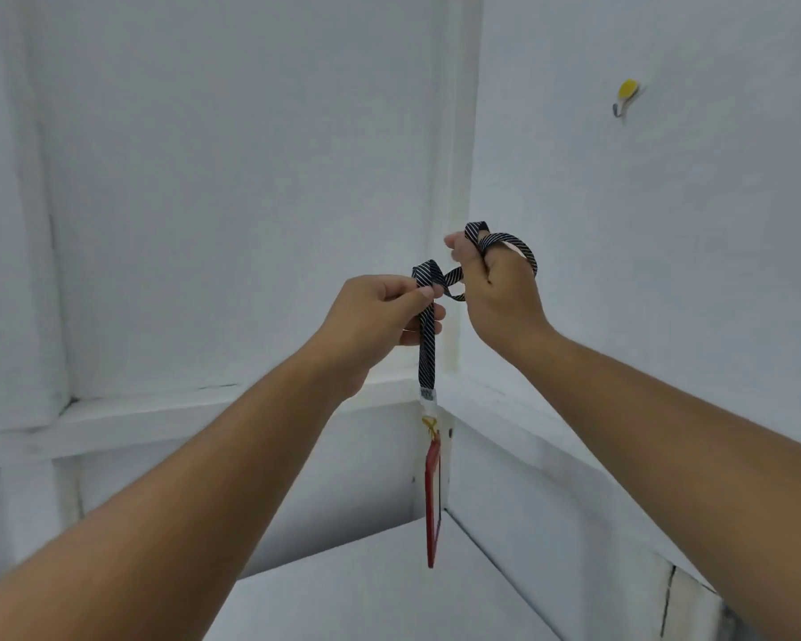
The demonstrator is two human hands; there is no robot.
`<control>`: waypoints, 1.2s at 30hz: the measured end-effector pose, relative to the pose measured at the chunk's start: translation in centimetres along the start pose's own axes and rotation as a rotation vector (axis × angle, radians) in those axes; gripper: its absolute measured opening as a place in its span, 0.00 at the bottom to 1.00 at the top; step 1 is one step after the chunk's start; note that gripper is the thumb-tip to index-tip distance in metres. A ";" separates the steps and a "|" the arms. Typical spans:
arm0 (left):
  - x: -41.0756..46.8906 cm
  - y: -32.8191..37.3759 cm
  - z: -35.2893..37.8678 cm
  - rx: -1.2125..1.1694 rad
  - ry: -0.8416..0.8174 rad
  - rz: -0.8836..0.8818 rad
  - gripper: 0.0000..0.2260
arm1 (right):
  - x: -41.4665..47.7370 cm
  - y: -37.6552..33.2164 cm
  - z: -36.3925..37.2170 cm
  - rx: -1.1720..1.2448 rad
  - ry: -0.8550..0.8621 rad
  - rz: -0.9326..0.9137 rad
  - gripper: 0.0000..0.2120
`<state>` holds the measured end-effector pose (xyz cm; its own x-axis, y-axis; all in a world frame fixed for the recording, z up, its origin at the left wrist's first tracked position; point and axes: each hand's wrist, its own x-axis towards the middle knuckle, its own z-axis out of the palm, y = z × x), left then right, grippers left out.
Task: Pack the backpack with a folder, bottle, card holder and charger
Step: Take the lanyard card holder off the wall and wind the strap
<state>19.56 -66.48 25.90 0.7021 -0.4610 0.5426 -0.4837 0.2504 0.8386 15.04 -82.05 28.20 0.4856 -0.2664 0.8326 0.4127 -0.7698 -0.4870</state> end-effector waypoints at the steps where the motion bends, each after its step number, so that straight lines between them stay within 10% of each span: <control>1: -0.9 0.0 -1.1 0.020 0.018 -0.012 0.07 | -0.8 -0.3 1.3 0.015 -0.032 0.028 0.21; 13: -15.9 3.8 -19.3 0.180 0.313 -0.072 0.07 | -15.3 -12.8 17.8 0.617 -0.860 0.530 0.39; 18: -23.0 6.7 -28.7 0.165 0.387 -0.137 0.06 | -23.9 -18.7 23.4 0.610 -1.146 0.443 0.35; 23: -28.4 8.6 -36.9 0.173 0.377 -0.174 0.05 | -30.0 -25.0 27.1 0.814 -1.134 0.359 0.14; 36: -36.0 6.9 -47.4 0.103 0.554 -0.370 0.05 | -33.8 -33.8 31.2 0.724 -0.932 0.066 0.10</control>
<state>15.68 -7.82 14.33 0.9823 0.0108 0.1872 -0.1875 0.0650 0.9801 8.73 -28.93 8.30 0.7733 0.4639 0.4322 0.5608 -0.1824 -0.8076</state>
